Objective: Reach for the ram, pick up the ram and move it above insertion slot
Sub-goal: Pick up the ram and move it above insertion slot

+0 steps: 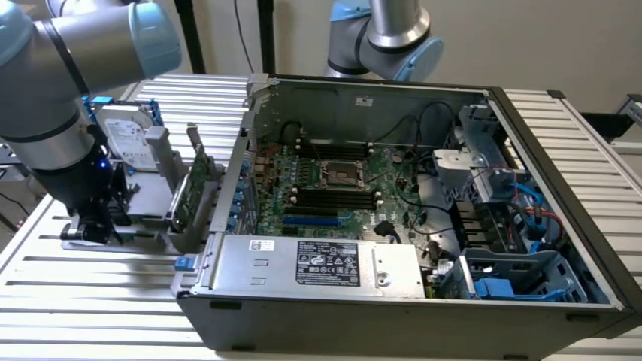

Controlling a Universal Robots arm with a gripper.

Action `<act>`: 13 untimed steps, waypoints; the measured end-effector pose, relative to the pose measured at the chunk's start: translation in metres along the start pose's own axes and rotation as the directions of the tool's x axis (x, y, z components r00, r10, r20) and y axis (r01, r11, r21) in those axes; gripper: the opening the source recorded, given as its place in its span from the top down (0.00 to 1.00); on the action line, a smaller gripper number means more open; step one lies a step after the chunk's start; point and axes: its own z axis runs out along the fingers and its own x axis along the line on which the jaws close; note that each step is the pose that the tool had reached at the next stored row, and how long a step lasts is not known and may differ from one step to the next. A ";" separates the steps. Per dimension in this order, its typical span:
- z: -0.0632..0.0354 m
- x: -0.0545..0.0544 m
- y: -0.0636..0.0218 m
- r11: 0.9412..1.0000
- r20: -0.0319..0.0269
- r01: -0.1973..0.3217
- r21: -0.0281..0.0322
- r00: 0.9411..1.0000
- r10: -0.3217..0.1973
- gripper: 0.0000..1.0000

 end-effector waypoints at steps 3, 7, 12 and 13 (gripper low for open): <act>0.0009 0.000 0.0007 1.000 0.000 0.000 0.000 1.000 0.000 0.58; 0.0013 0.000 0.0008 1.000 0.000 0.000 0.000 1.000 0.000 0.60; 0.0018 0.000 0.0008 1.000 0.000 0.000 0.000 1.000 0.000 0.78; 0.0018 0.000 0.0008 1.000 0.000 0.000 0.000 1.000 0.000 0.78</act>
